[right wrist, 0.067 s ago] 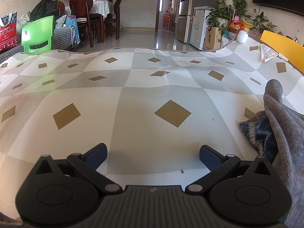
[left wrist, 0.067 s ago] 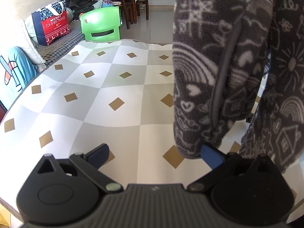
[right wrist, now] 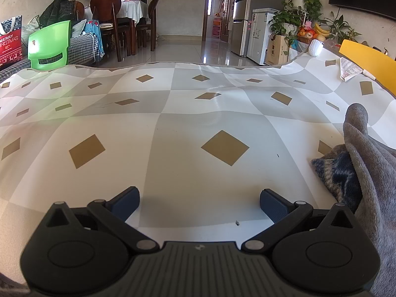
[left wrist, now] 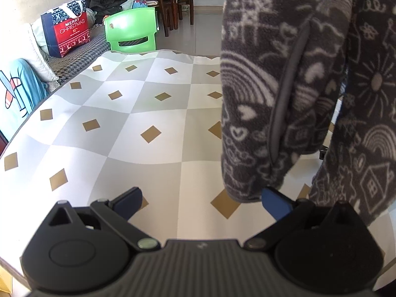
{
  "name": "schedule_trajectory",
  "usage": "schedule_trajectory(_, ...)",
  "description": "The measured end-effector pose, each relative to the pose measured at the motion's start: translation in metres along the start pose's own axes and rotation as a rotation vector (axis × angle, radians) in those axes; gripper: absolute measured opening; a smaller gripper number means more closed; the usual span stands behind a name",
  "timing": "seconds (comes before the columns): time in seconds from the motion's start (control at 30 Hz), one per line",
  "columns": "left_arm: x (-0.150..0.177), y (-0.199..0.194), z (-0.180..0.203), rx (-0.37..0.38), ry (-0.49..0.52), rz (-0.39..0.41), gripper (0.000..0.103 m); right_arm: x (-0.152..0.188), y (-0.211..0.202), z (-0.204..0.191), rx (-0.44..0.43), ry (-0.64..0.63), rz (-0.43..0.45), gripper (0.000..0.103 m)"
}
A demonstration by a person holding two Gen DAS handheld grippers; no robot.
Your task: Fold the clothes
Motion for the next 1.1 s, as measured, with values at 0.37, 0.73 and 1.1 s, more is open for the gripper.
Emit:
schedule_trajectory(0.37, 0.003, -0.009, -0.002, 0.030, -0.028, 0.004, 0.103, 0.000, 0.000, 0.000, 0.000, 0.000, 0.000, 0.103)
schedule_trajectory(0.73, 0.001, 0.008, -0.001, 0.018, -0.027, -0.041, 0.103, 0.000, 0.000, 0.000, 0.000, 0.000, 0.000, 0.103)
schedule_trajectory(1.1, 0.005, 0.013, -0.004, 0.016, -0.036, -0.067, 0.103, 0.000, 0.000, 0.000, 0.000, 0.000, 0.000, 0.103)
Point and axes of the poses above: each gripper's, at about its wrist camera, not at the fingertips, and y roughly the way its jaws point, z to its right, x to its underside, the point moved 7 cm from there along y, roughly the way its jaws point, and after that the axes turned 10 degrees about y, right-handed, at the moved point
